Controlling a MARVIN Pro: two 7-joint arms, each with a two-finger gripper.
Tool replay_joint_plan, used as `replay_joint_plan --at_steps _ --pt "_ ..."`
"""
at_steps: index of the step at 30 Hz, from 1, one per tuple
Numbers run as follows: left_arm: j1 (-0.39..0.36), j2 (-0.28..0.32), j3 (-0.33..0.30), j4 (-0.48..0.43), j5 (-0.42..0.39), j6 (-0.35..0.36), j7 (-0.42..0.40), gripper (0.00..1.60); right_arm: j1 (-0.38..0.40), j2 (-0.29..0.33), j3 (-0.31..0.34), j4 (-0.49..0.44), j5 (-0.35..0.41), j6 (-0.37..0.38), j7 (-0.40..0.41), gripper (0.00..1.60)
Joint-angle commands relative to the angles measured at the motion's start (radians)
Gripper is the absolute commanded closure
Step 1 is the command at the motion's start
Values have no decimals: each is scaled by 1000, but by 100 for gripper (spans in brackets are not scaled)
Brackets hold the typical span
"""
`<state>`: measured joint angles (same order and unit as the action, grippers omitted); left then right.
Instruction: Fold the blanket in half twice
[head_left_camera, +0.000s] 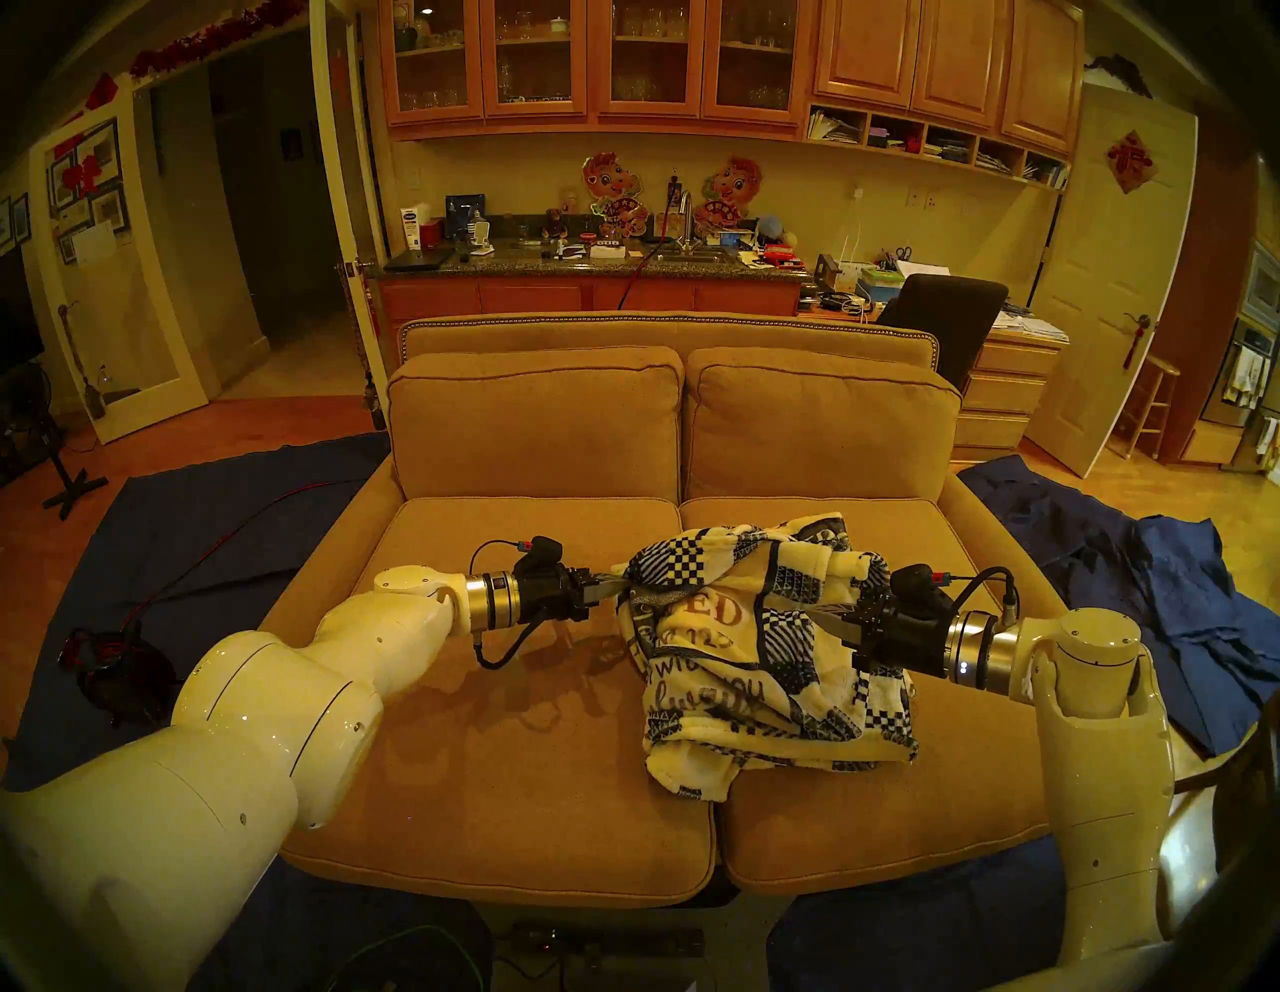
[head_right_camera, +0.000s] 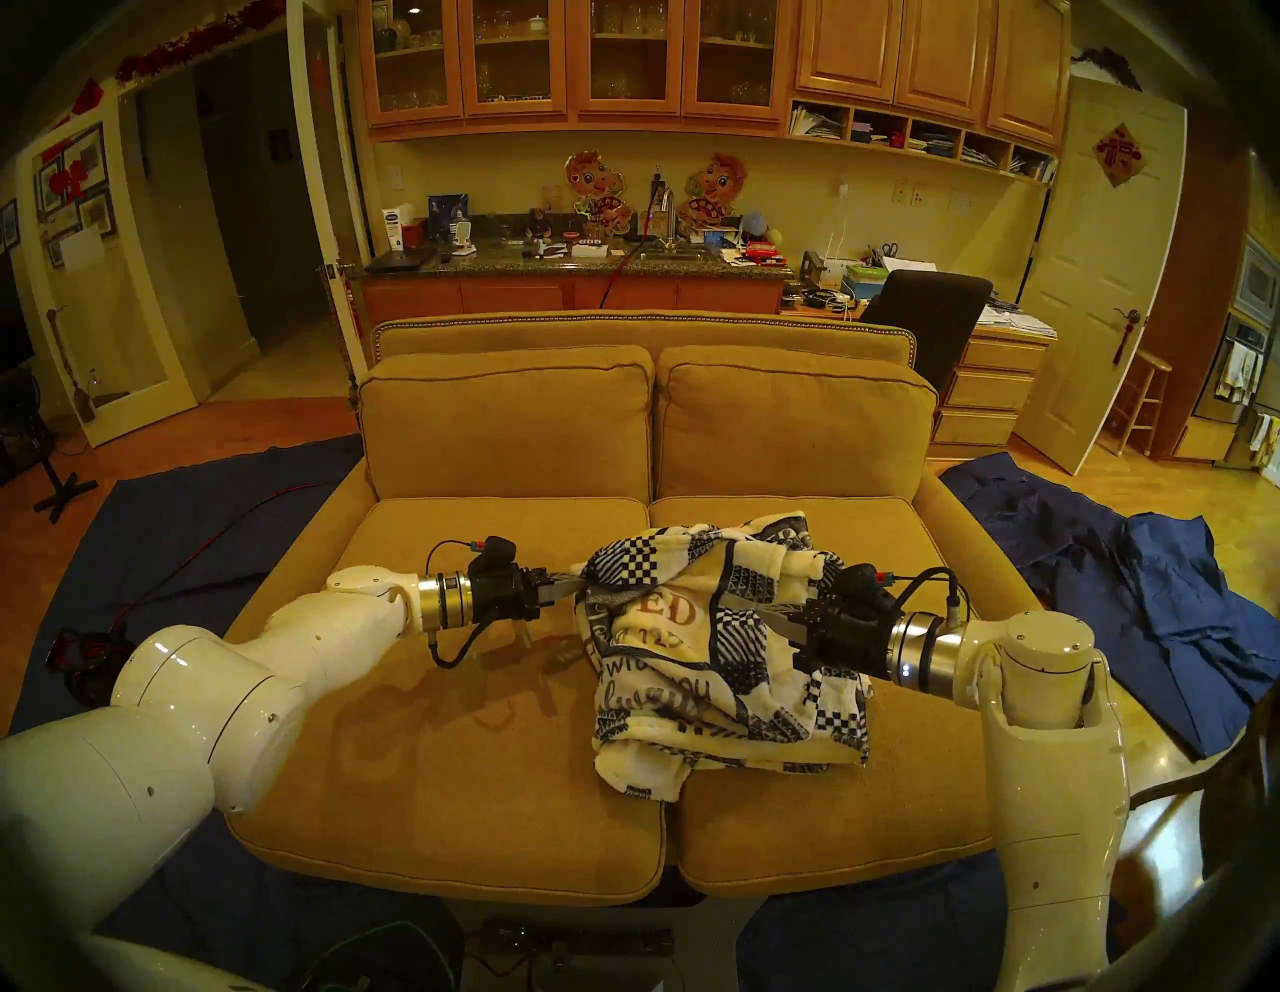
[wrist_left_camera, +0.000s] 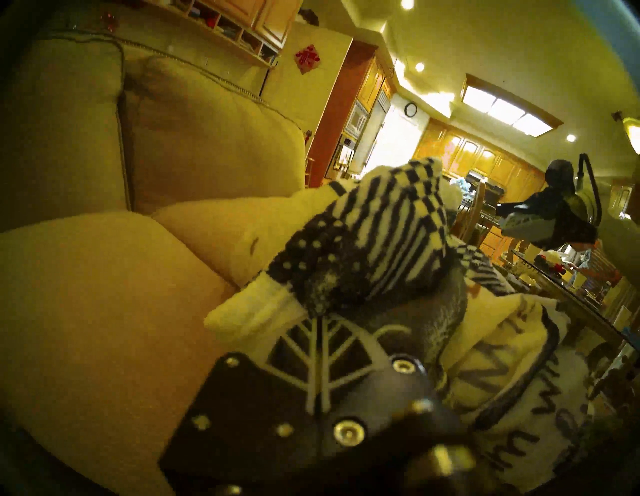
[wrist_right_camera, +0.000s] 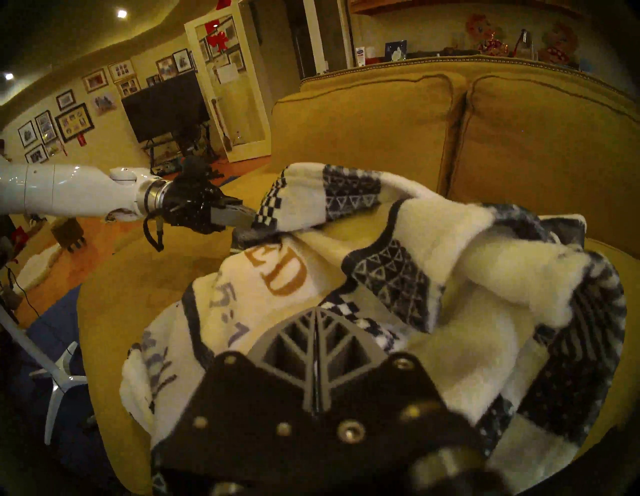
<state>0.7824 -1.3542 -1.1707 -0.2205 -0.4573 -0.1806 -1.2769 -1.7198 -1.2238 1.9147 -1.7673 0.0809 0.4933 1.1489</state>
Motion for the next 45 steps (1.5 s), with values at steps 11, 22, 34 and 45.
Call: replay_joint_plan --at_steps 11,22,34,45 --pt "12 28 -76 -87 -59 11 -50 160 103 -50 -176 71 -51 -30 -52 160" --pt "58 22 -131 -207 -110 43 -158 160 132 -49 -251 111 -100 -32 -69 160" --pt "165 26 -137 -398 -125 152 -207 160 218 -85 -303 184 -148 -44 -133 160" --pt "207 26 -122 -549 -141 198 -207 160 296 -125 -312 289 -177 -60 -215 160"
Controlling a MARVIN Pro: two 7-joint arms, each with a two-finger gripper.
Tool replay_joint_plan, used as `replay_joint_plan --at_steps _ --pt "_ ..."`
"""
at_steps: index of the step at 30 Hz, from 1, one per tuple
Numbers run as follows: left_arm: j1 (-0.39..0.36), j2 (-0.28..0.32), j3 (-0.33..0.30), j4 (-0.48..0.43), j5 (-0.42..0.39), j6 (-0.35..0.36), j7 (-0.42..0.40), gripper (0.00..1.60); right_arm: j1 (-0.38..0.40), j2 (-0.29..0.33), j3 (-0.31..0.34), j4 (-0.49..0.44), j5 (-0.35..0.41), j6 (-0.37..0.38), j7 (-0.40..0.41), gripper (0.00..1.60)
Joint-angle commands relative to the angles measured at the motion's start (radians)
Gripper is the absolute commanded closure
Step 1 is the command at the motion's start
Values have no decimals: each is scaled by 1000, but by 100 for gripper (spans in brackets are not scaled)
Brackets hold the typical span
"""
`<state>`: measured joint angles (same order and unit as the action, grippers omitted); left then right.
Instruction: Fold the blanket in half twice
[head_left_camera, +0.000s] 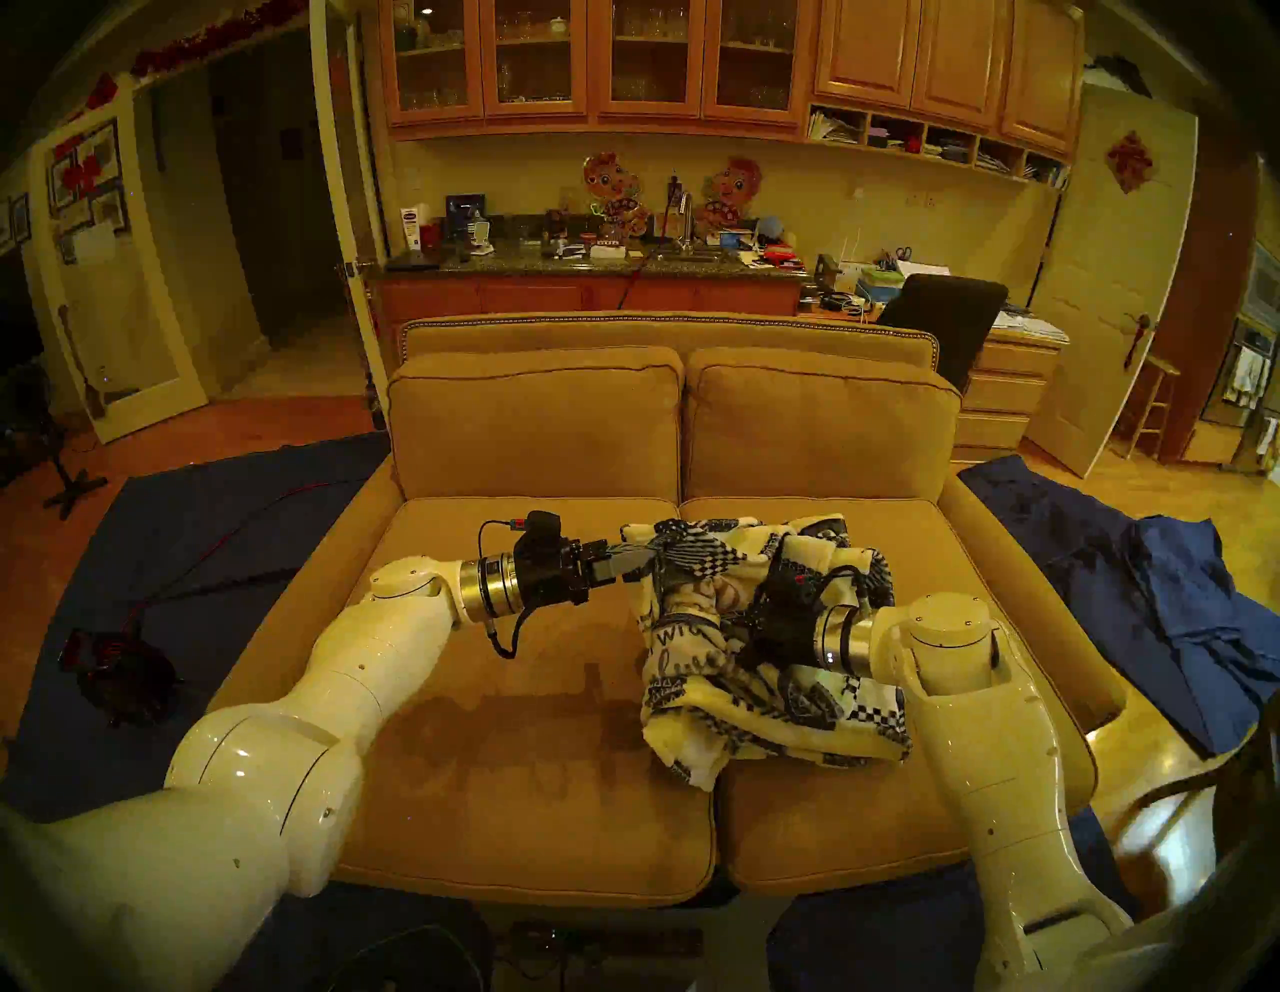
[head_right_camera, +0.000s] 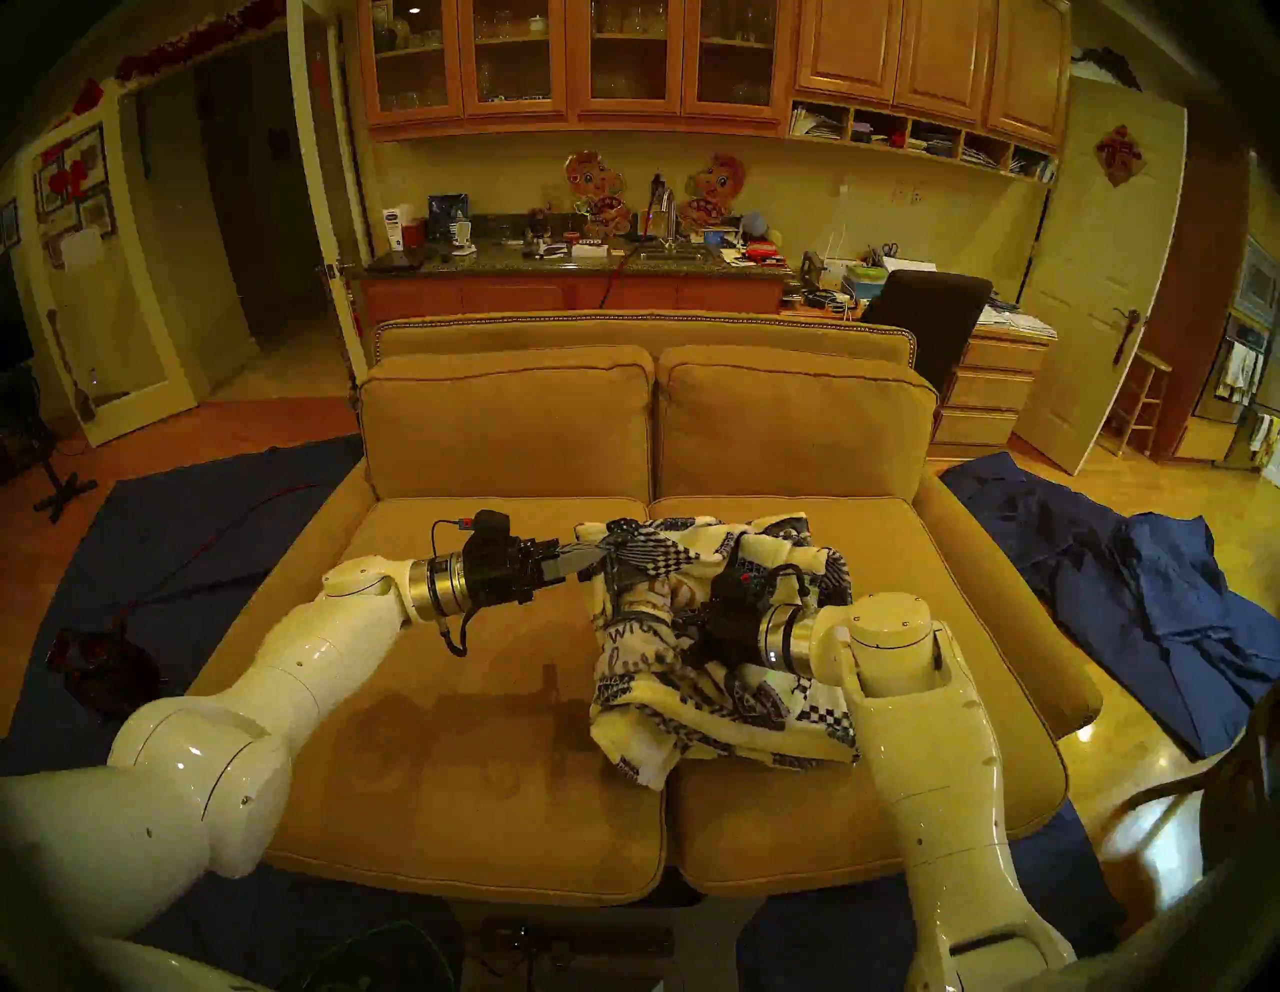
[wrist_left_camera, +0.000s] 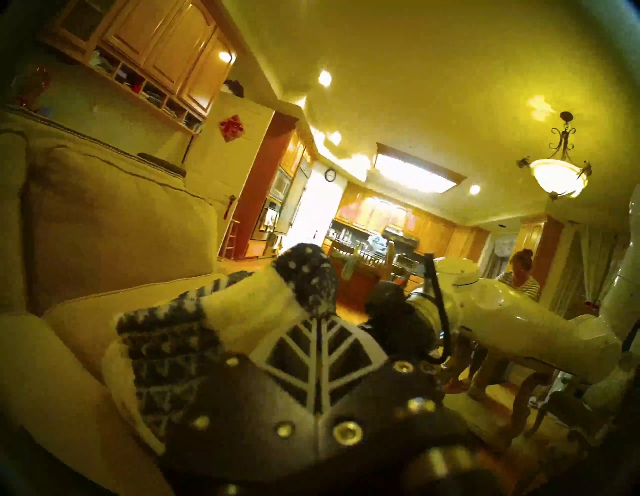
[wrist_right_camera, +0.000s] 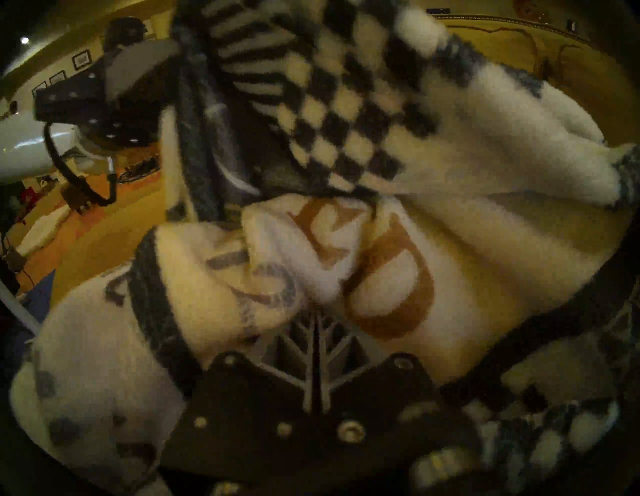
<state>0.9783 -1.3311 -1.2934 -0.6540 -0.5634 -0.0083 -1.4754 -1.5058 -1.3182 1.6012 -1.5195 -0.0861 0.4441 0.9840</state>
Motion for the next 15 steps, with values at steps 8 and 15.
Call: replay_joint_plan --at_steps 8,15 --pt "62 11 23 -210 -42 74 -8 160 135 -61 -13 98 -20 -27 -85 160" --pt "124 39 64 -304 -51 129 -8 160 163 -75 -21 128 -28 -40 -104 160"
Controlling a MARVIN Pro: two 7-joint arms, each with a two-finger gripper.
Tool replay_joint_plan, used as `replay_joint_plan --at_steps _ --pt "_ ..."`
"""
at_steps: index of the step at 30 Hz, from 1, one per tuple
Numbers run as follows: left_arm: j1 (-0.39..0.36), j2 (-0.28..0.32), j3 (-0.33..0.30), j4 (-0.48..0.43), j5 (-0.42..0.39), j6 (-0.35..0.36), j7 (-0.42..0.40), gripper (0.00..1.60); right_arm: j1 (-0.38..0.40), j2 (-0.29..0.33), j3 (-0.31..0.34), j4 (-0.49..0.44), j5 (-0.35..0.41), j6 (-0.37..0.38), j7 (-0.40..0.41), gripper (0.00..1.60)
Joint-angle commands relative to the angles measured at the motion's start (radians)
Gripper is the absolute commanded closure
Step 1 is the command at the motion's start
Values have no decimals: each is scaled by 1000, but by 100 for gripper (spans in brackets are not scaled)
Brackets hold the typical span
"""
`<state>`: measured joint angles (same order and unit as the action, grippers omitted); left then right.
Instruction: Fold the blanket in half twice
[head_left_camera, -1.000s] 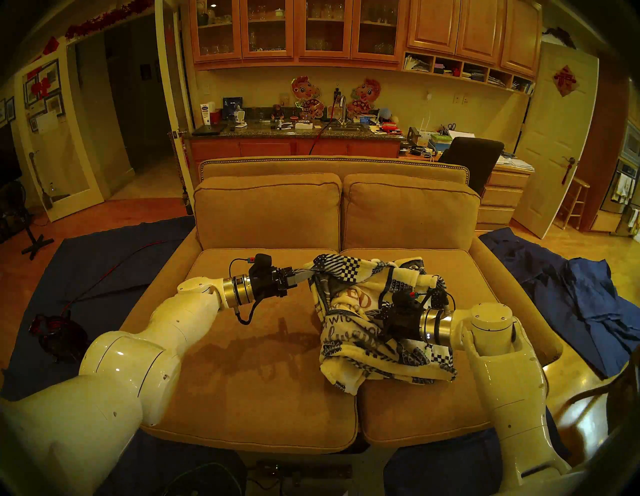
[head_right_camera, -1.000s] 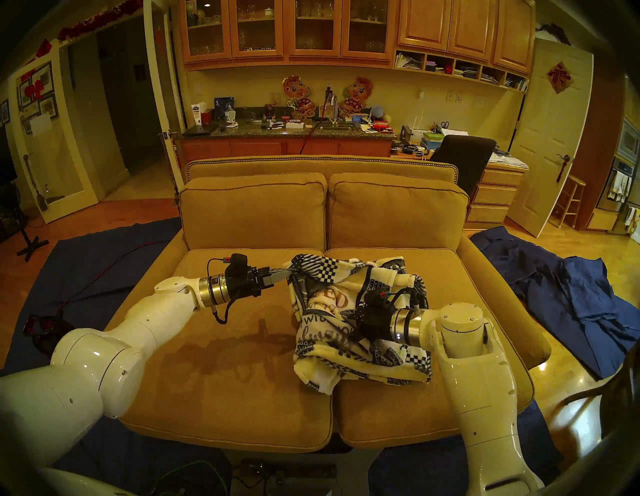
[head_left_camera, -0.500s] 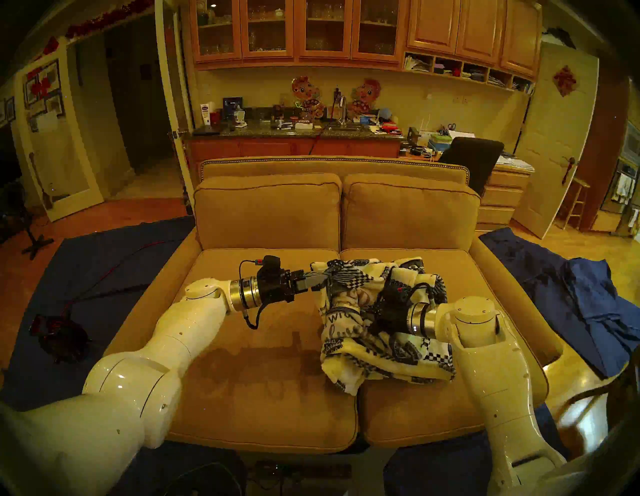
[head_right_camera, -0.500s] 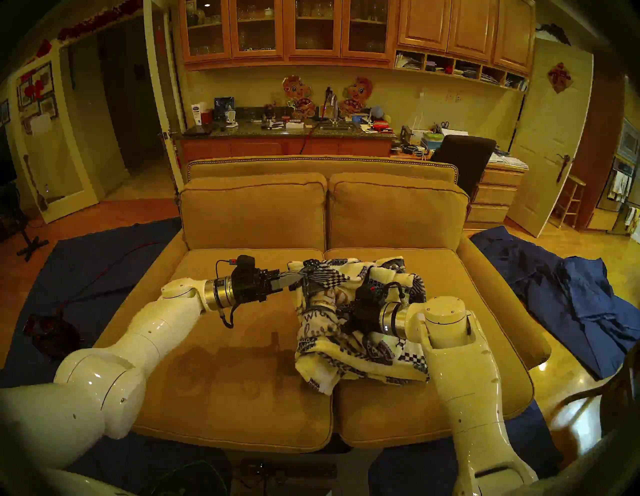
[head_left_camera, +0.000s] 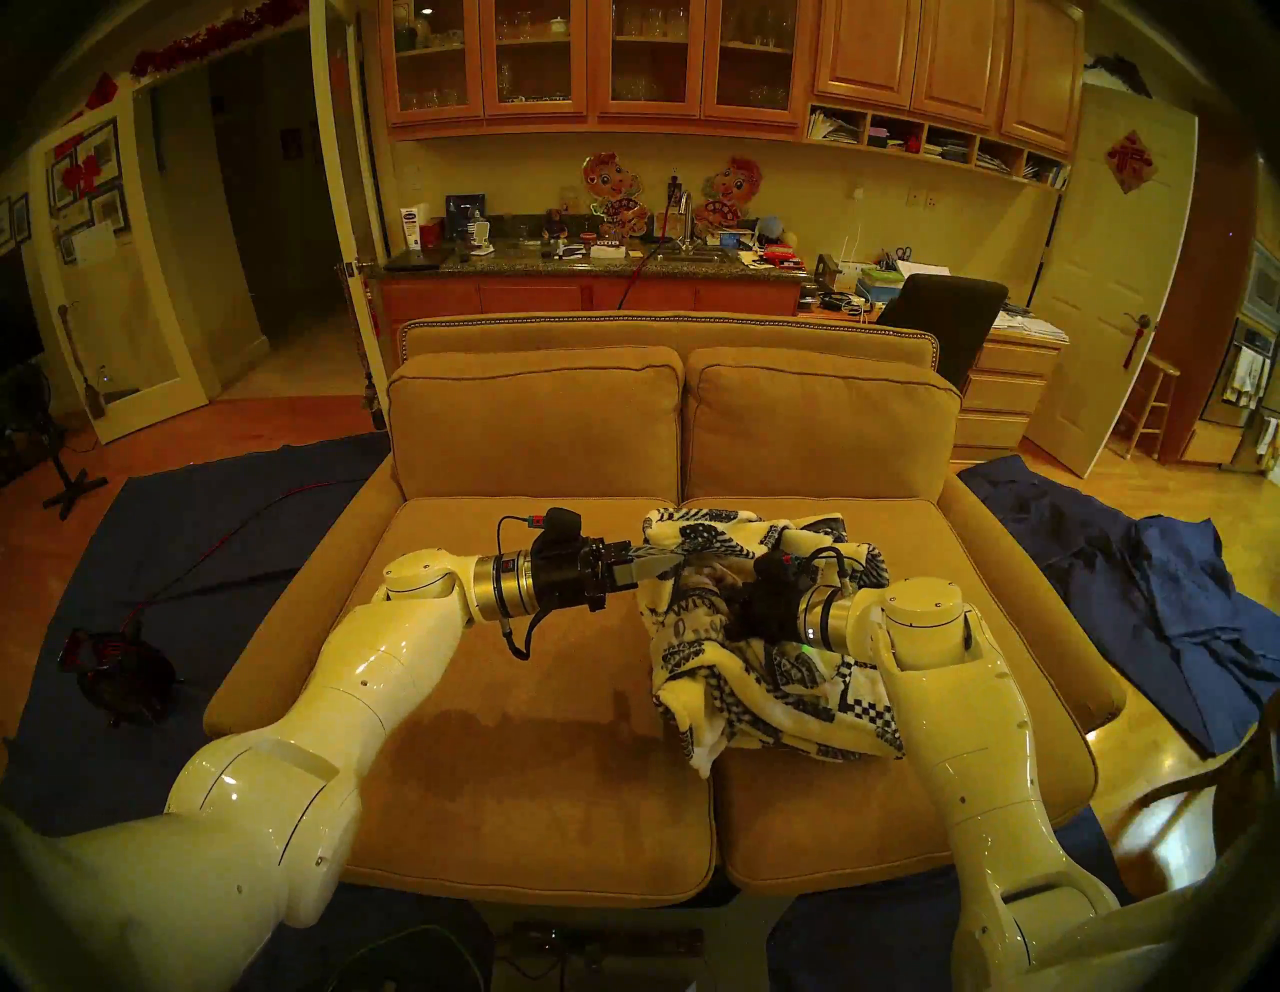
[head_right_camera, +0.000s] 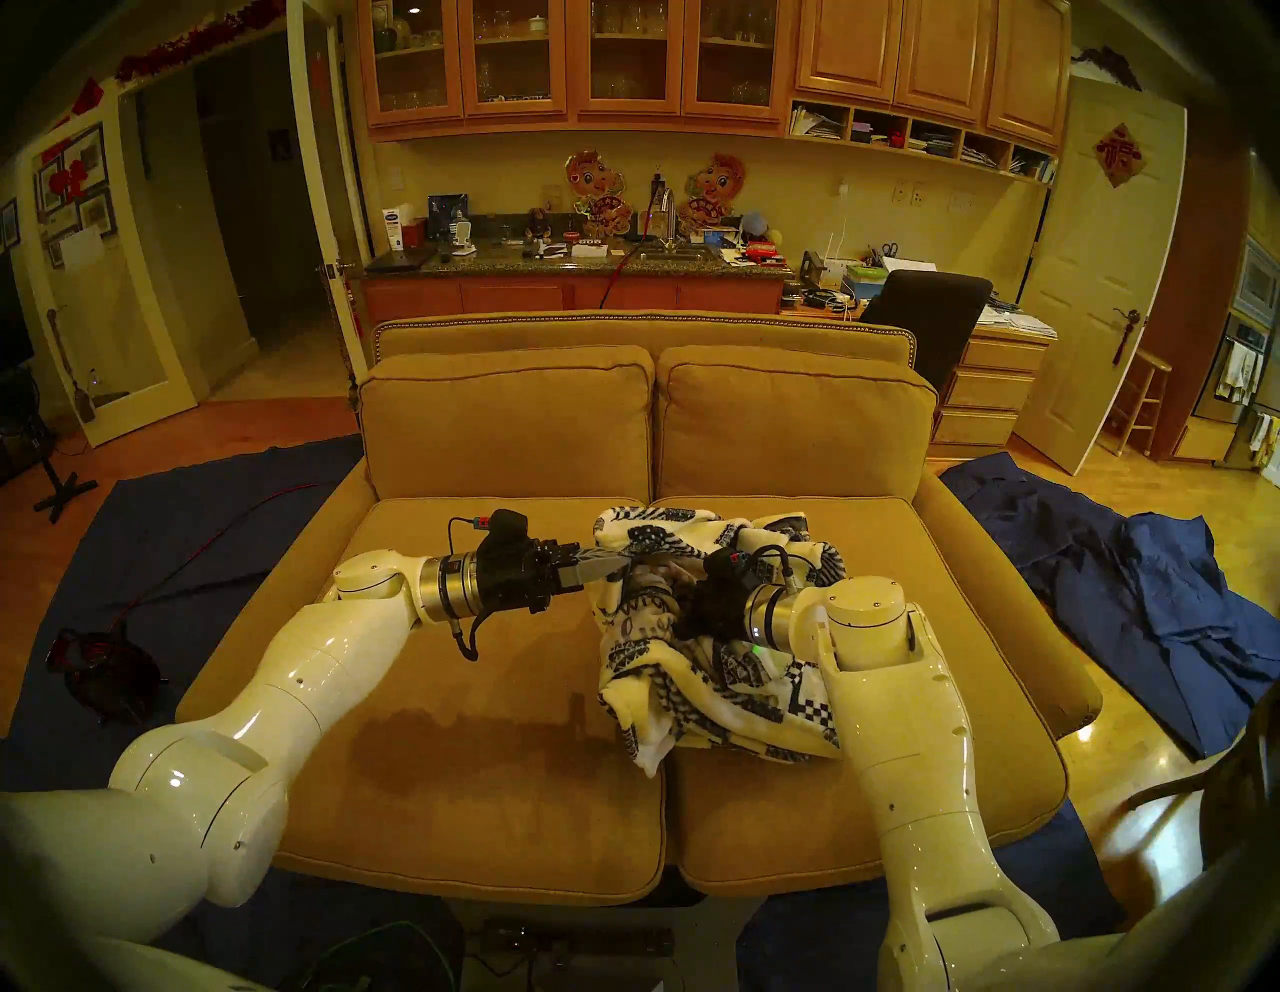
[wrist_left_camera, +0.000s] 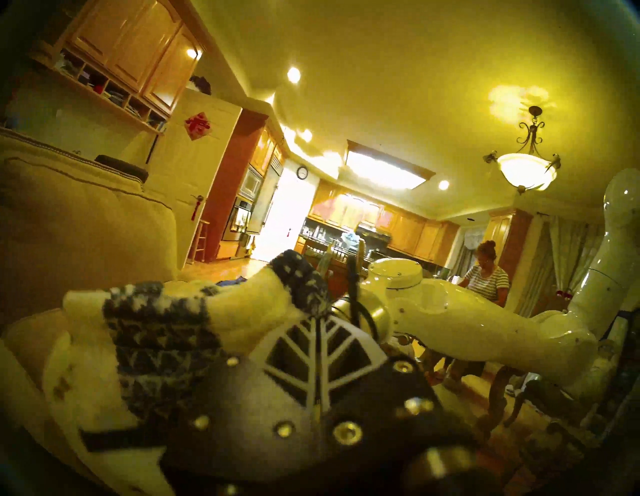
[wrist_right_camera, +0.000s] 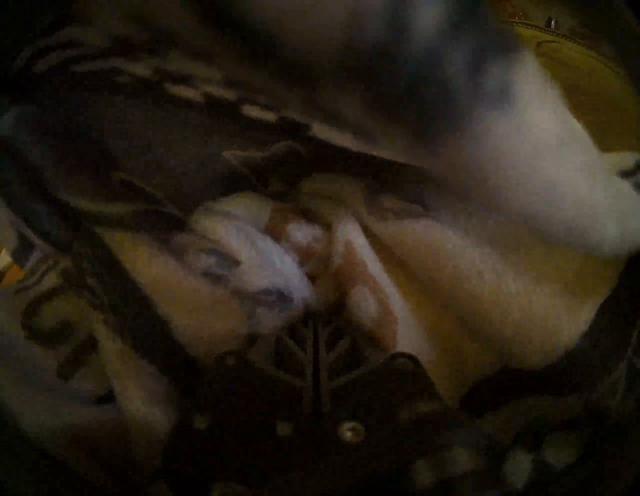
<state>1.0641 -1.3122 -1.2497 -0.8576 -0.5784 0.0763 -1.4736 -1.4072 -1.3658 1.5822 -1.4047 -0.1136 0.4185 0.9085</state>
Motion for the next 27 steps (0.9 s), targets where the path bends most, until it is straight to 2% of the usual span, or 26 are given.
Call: replay_joint_plan --at_steps 1,4,7,8,12,14,15,17,18,20,27 --pt "51 27 28 -122 -38 56 -10 160 71 -29 -3 20 -3 -16 -32 160" --pt "86 42 37 -181 -45 80 -10 160 84 -35 -3 36 -5 -19 -39 160" --pt "87 50 40 -183 -55 92 -10 160 93 -39 -4 48 -7 -23 -44 160" --pt "109 69 41 -222 -59 115 -10 160 99 -42 -6 60 -9 -25 -46 160" --pt "125 86 50 -253 -60 132 -10 160 96 -42 -5 59 -5 -26 -36 160" --pt "140 100 45 -283 -57 147 -10 160 82 -28 1 47 -4 -30 -27 160" --pt "162 115 40 -331 -56 164 -10 160 57 -8 11 15 1 -25 -8 160" --pt "145 110 49 -299 -53 158 -10 160 44 8 14 -3 0 -22 4 160" --pt "167 125 45 -345 -49 175 -10 160 32 18 20 -18 3 -19 14 160" --pt "169 131 50 -348 -41 175 -10 160 9 43 33 -50 9 -16 40 160" --pt "205 162 42 -446 -31 213 20 160 -78 122 111 -148 36 -3 134 160"
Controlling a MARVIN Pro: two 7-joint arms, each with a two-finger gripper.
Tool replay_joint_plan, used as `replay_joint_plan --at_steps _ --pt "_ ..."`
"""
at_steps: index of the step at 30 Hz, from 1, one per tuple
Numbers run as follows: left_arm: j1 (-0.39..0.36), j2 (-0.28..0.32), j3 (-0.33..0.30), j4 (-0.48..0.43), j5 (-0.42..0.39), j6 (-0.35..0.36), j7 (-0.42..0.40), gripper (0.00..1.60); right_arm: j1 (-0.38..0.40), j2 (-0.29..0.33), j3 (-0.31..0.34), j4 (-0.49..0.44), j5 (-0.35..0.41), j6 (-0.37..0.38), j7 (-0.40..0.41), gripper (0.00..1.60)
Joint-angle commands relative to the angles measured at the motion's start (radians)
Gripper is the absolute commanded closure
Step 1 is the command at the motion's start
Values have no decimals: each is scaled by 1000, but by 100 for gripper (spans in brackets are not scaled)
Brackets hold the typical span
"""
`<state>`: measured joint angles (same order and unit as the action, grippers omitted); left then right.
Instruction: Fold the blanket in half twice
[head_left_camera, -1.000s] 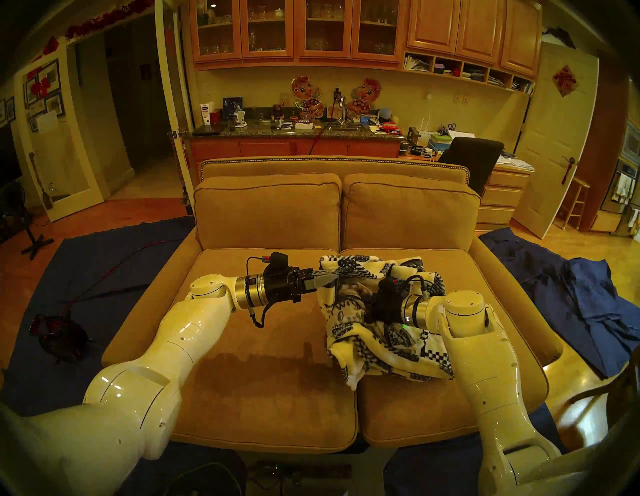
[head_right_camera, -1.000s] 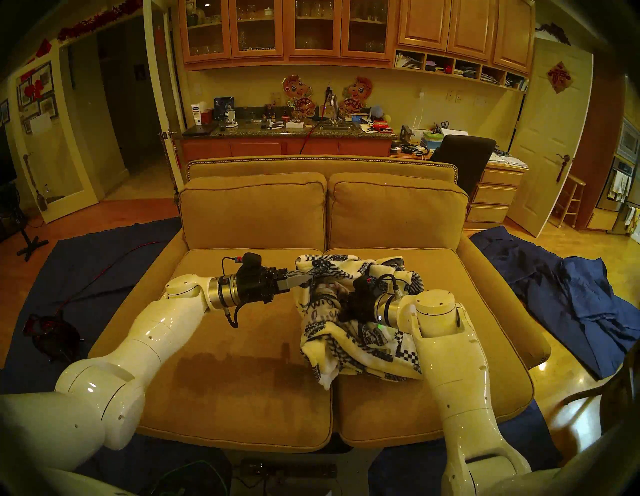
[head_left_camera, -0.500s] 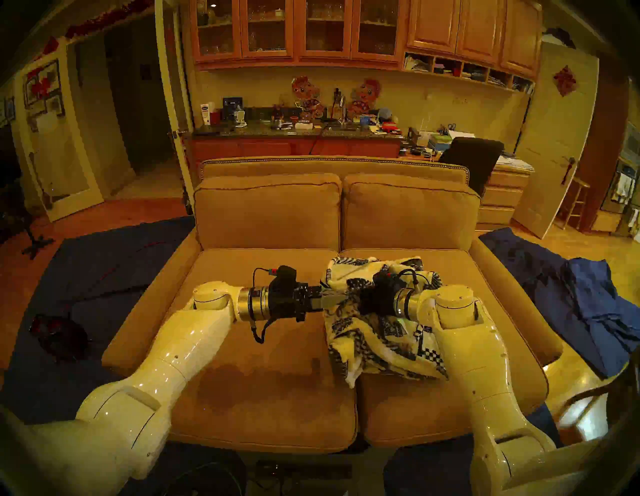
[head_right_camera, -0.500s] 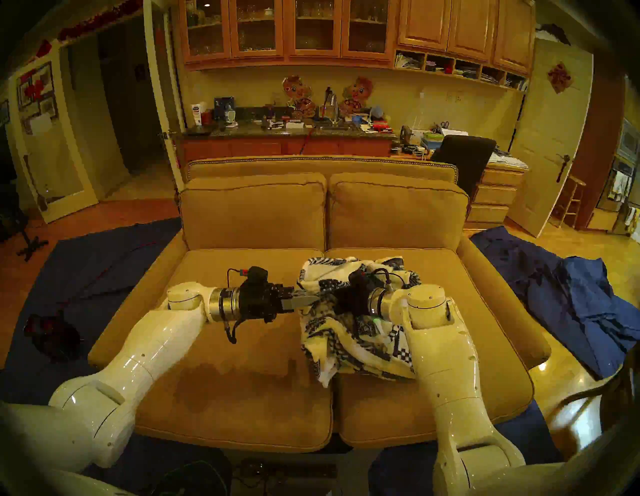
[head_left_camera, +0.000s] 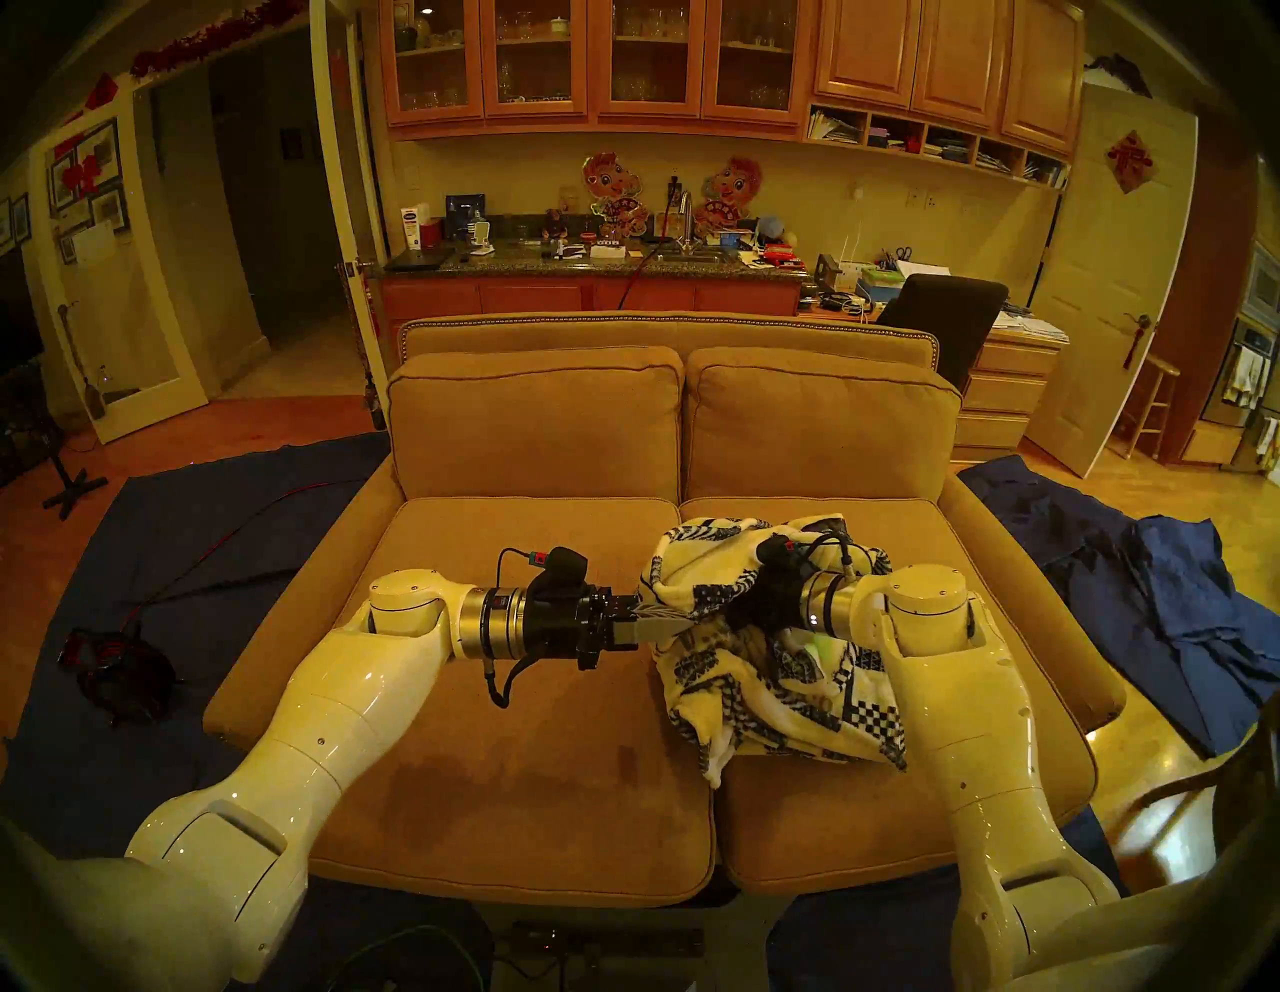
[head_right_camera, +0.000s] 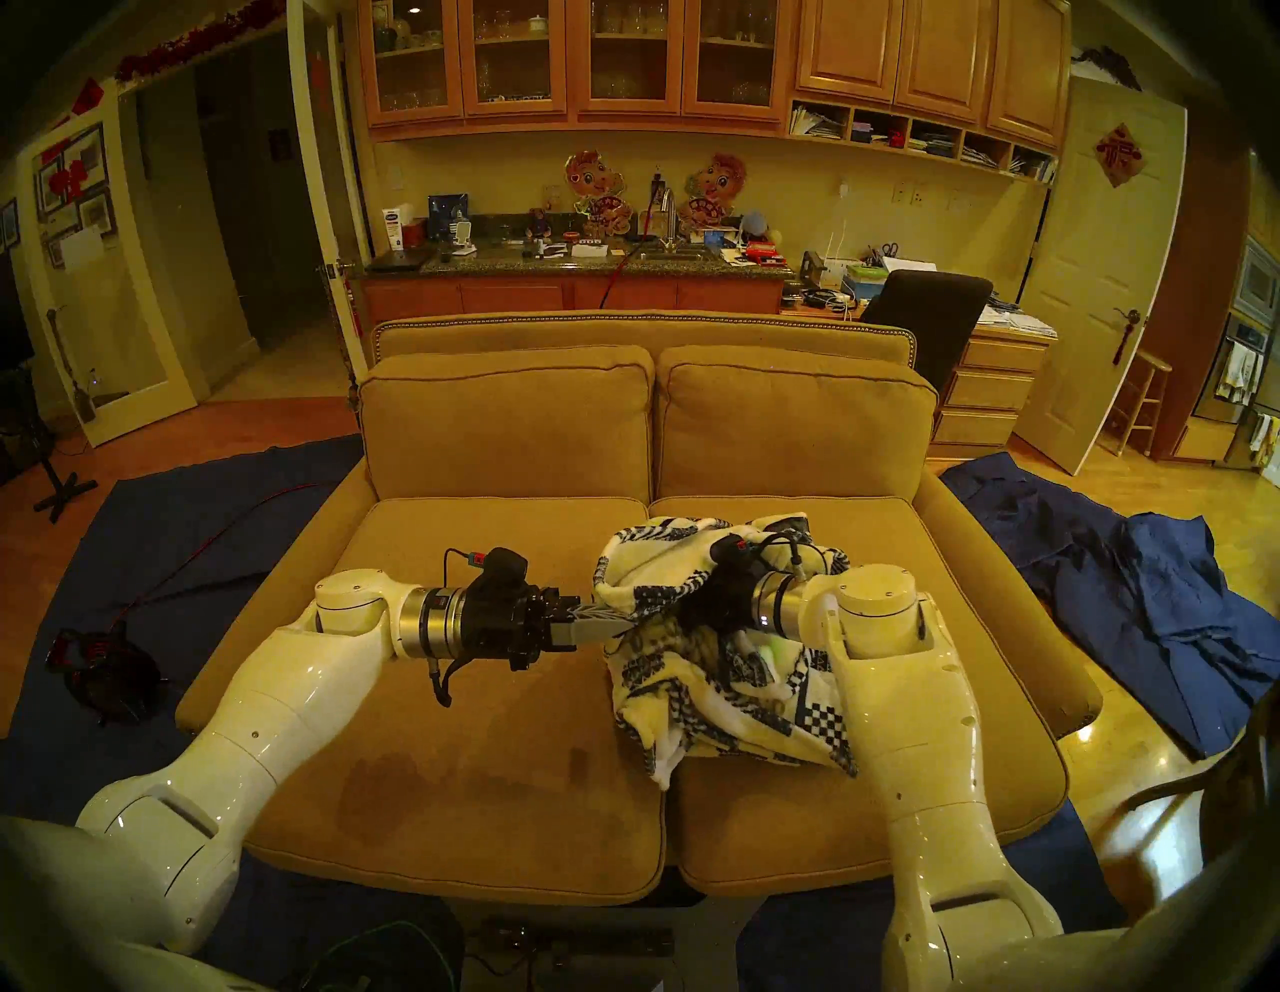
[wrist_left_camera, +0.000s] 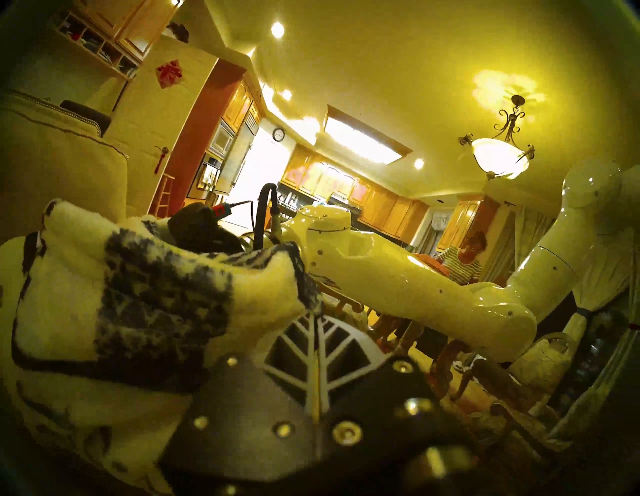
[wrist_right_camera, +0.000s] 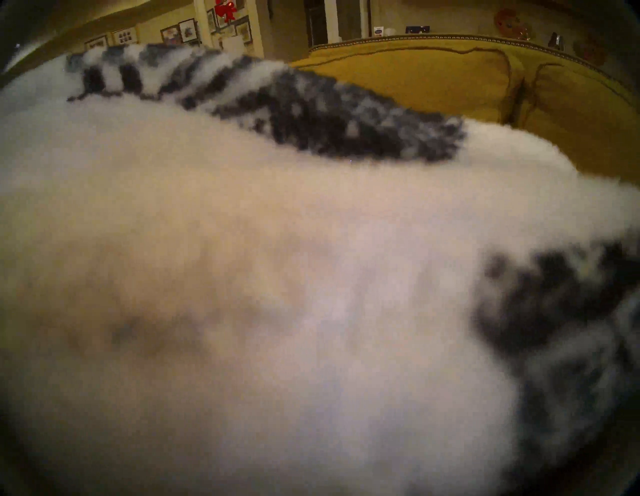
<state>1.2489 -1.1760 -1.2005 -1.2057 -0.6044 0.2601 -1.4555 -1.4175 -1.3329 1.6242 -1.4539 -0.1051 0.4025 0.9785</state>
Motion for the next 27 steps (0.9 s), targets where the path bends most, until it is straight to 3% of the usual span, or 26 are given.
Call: replay_joint_plan --at_steps 1,10,14,20,27 --pt "23 28 -7 -103 -4 33 5 160 -81 98 79 -114 30 17 75 160" --pt "46 58 8 -157 50 75 78 160 -206 146 184 -243 73 69 183 160" --pt "42 58 20 -166 76 87 96 160 -249 143 244 -310 86 101 193 160" --pt "22 45 67 -177 109 105 87 160 -210 123 282 -332 113 102 199 160" --pt "21 69 121 -205 156 131 62 160 -141 82 246 -361 144 107 203 160"
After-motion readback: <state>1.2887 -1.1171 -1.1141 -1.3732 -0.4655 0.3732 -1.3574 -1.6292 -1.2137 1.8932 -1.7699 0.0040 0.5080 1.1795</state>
